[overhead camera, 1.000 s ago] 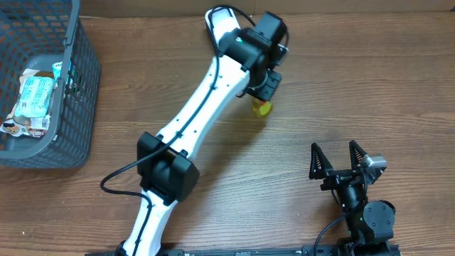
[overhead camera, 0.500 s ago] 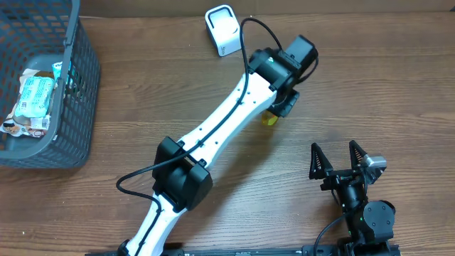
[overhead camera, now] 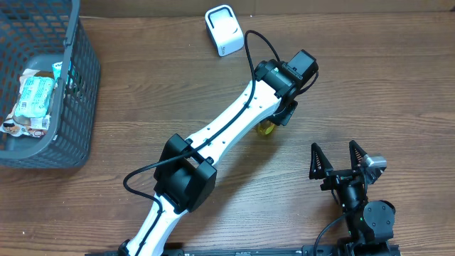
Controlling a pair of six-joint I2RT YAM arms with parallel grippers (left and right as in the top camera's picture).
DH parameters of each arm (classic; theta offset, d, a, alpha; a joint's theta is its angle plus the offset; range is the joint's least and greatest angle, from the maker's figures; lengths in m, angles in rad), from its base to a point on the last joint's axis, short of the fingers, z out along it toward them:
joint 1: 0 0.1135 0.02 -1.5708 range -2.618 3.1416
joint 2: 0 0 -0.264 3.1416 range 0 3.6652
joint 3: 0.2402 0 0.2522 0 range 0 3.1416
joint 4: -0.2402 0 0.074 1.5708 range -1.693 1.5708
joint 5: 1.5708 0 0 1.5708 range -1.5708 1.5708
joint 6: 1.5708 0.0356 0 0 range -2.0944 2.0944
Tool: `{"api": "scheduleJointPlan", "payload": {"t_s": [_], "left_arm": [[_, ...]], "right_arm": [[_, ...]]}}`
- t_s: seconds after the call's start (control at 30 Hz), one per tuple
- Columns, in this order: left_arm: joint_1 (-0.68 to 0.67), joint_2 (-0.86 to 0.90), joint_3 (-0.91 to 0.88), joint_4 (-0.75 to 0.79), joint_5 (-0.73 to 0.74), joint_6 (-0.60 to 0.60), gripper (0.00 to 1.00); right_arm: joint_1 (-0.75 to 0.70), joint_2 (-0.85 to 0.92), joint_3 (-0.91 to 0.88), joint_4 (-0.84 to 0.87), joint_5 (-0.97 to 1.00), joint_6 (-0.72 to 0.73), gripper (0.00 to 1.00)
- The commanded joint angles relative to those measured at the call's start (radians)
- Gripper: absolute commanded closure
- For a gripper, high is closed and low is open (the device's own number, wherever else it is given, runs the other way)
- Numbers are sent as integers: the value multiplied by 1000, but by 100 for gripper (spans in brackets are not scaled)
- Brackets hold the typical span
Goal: Scan the item barcode
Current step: 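Lower the bottle onto the table in front of the scanner and release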
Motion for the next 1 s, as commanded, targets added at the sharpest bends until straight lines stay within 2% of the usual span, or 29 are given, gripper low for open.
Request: {"api": "scheduleJointPlan", "payload": {"t_s": [0.0, 0.3, 0.73, 0.97], "left_arm": [[-8, 6, -20, 11, -20, -22, 78], [-8, 6, -22, 13, -19, -24, 72], [-8, 6, -22, 14, -19, -24, 69], [-8, 6, -22, 13, -10, -23, 63]], "right_arm": [[-3, -5, -10, 5, 6, 4, 0], [-3, -5, -10, 6, 6, 4, 0], [-3, -5, -10, 5, 6, 4, 0], [-3, -5, -10, 6, 6, 4, 0]]}}
